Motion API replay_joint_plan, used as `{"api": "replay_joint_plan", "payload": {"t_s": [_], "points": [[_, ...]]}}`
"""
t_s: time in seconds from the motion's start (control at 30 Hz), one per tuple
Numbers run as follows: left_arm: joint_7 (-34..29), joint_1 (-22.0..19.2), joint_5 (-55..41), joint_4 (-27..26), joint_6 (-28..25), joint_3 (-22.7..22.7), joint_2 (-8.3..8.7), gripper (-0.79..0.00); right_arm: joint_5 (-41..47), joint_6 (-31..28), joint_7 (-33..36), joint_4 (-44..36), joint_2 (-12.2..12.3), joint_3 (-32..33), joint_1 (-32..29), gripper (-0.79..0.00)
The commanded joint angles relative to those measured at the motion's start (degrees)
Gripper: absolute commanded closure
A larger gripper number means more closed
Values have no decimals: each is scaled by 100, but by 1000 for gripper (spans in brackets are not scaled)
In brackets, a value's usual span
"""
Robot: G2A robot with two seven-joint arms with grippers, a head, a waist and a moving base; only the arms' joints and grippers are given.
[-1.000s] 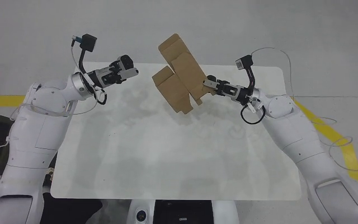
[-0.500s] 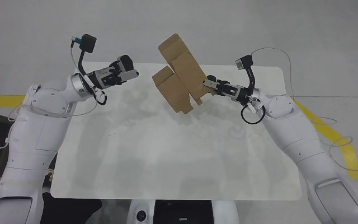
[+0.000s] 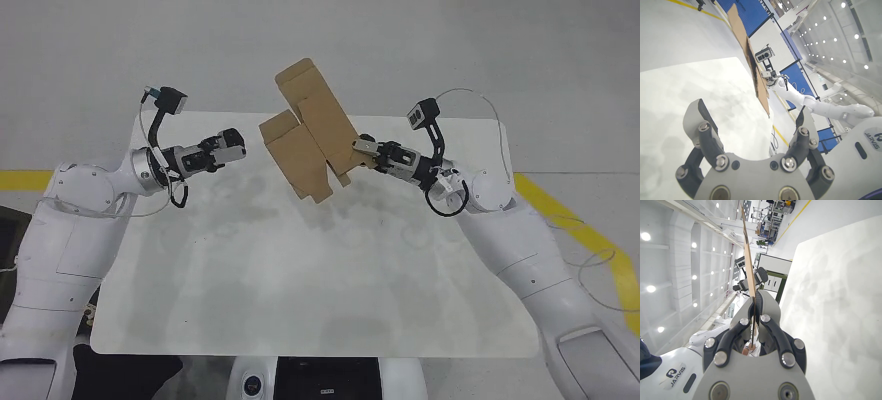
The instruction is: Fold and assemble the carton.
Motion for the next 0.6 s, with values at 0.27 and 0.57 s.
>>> {"api": "replay_joint_plan", "payload": {"t_s": [0.27, 0.57], "points": [[-274, 254, -474, -195, 153, 116, -27, -785, 325, 543, -157, 162, -167, -47, -33, 0], [-2, 296, -673, -20, 632, 371, -118, -785, 501, 518, -182, 375, -442, -305, 129, 0]]}}
